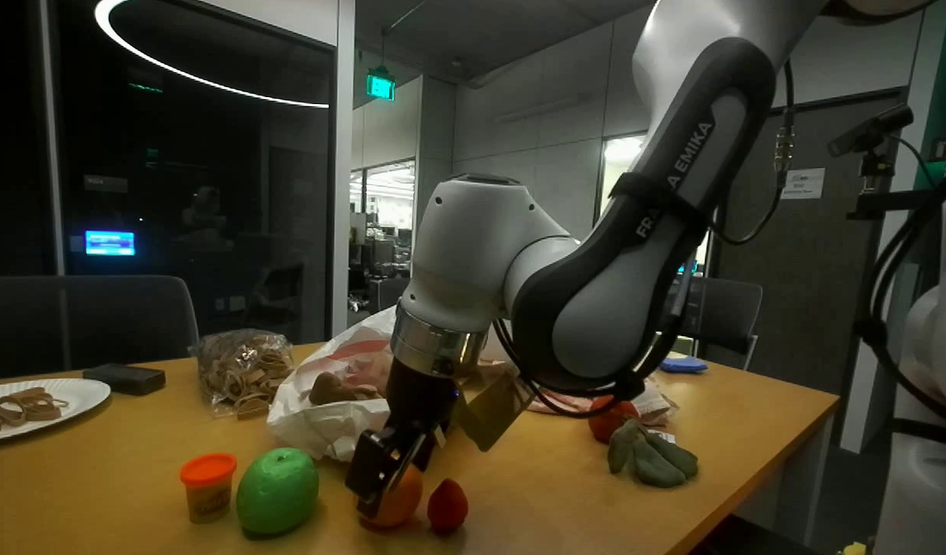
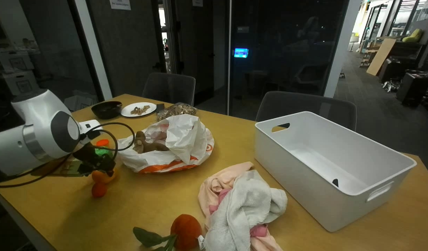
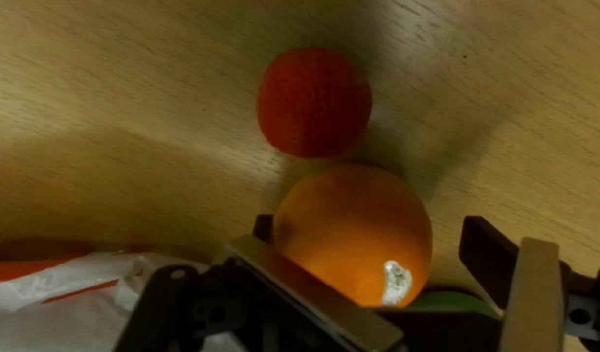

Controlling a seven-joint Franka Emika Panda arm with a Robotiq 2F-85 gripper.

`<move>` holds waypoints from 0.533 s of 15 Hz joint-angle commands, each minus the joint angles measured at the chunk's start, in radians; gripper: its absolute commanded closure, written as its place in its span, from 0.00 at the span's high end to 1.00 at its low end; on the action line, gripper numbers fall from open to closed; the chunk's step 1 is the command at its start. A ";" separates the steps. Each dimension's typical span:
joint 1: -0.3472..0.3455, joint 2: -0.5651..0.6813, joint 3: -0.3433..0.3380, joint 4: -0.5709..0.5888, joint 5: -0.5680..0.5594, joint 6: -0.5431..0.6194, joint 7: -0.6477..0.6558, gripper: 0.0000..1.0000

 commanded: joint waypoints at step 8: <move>-0.001 -0.025 -0.012 0.028 0.011 -0.010 -0.019 0.54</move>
